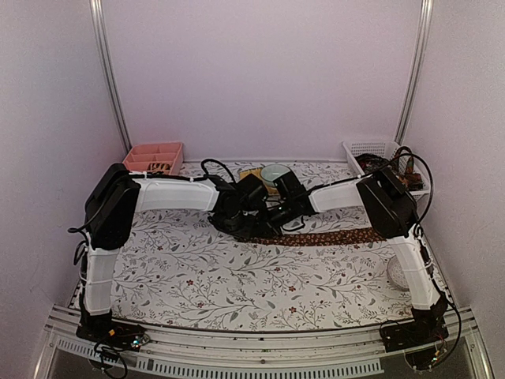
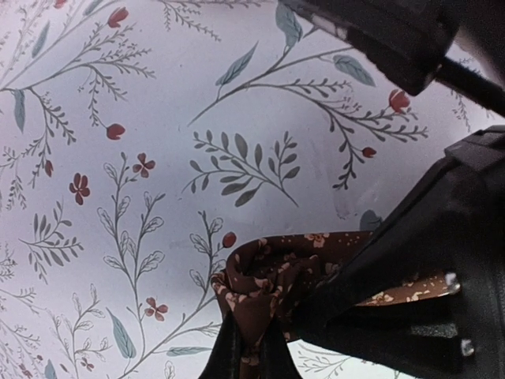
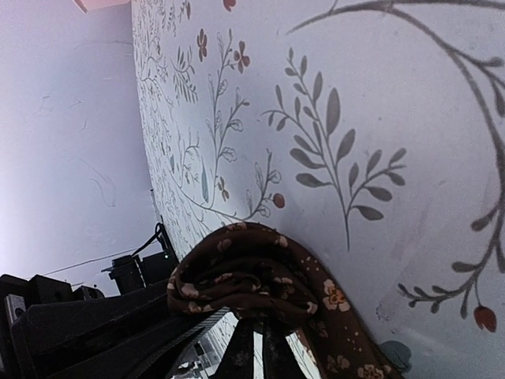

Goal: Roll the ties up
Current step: Roll the tie at the center of the board.

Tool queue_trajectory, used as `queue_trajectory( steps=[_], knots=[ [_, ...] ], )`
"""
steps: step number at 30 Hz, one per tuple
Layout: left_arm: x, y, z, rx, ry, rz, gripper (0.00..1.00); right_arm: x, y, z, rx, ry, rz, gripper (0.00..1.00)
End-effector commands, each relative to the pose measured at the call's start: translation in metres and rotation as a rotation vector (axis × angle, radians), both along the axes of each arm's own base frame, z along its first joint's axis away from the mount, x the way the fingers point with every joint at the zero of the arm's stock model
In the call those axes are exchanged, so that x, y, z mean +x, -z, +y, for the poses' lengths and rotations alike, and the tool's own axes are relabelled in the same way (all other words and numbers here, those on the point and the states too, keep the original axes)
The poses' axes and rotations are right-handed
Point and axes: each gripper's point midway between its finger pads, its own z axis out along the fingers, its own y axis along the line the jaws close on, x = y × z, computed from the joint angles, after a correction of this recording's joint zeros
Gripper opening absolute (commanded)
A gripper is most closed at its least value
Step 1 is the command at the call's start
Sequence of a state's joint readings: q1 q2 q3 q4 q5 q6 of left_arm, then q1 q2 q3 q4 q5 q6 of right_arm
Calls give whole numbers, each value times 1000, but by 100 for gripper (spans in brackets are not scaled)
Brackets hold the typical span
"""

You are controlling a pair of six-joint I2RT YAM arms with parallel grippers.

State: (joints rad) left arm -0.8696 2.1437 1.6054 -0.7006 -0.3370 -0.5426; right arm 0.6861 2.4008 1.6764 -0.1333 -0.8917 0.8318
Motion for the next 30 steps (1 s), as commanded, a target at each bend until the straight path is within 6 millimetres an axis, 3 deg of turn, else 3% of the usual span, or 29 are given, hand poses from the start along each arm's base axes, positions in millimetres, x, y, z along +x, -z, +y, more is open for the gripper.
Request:
queue_trajectory(
  steps=[1, 8, 15, 22, 30],
  knots=[
    [-3, -1, -11, -32, 27, -1, 0, -9, 37, 9, -9, -26, 66, 8],
    [-5, -10, -22, -105, 48, -1, 4, -8, 45, 3, -33, -20, 72, 25],
    [-7, -12, -25, -169, 54, 10, 6, 4, 27, -8, 9, 9, 44, 37],
    [-7, -14, -32, -219, 63, 17, 6, 1, 28, -6, 41, -1, 68, 40],
    [-7, -11, -25, -190, 50, 12, 7, 0, 8, -2, 89, -7, 80, 37]
  ],
)
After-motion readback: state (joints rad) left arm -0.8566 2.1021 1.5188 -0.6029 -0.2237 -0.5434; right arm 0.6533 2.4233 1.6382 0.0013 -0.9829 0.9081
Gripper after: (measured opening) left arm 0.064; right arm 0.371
